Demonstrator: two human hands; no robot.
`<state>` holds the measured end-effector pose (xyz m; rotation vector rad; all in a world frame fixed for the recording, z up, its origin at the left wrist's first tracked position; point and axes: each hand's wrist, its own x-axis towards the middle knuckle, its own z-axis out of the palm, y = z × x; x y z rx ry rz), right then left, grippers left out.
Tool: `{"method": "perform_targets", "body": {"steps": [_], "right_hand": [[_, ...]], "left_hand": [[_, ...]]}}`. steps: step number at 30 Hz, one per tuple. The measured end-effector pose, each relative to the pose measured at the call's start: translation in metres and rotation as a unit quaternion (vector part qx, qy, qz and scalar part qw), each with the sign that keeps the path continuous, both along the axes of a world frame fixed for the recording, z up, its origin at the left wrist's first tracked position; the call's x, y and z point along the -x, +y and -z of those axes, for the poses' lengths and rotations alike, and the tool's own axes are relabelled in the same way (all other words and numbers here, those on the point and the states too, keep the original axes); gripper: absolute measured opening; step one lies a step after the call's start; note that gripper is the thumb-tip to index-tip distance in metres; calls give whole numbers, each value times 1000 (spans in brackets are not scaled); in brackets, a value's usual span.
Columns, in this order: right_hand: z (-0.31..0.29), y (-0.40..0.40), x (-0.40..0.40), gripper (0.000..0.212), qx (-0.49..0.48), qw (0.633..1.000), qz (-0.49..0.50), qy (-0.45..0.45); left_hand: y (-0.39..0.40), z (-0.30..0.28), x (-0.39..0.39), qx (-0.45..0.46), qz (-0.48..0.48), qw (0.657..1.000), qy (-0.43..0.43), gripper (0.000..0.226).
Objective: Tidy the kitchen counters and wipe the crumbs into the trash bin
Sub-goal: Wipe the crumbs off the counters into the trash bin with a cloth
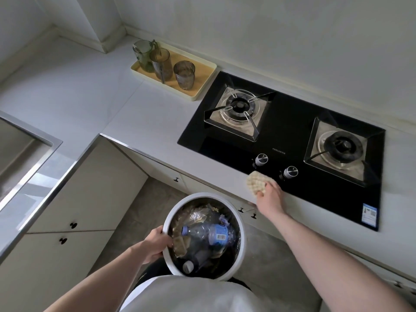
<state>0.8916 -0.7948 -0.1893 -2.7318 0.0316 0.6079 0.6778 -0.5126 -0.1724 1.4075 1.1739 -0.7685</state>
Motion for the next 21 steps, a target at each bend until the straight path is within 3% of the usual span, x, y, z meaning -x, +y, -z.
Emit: {"method": "perform_targets", "body": {"steps": [3,6,8,11,14,18,21], "right_hand": [[4,36,27,45,-27,997,-41,56],[-17,57,58,24,-83,973,-121,178],[-24,56,65,18,-121,961,-137,209],[-23,35,57,26,-197,963,-61,171],[-38,-1,30,19,-215,973,18,81],[-59,-38,-14,18,-168,983,60,-53],[-61,-43,-41,18,-96,987,28,-128]], "left_hand": [[-4,-4,-5,1,5,1000,-1,31],[-7,-3,-9,1,22,1000,-9,33],[-9,-6,-13,6,31,999,-14,33],[-10,-9,-17,4,33,999,-16,33],[-10,-10,-18,1,30,999,-18,33],[-10,-8,-18,-8,26,999,-19,34],[-8,-7,-20,-18,33,999,-19,33]]}}
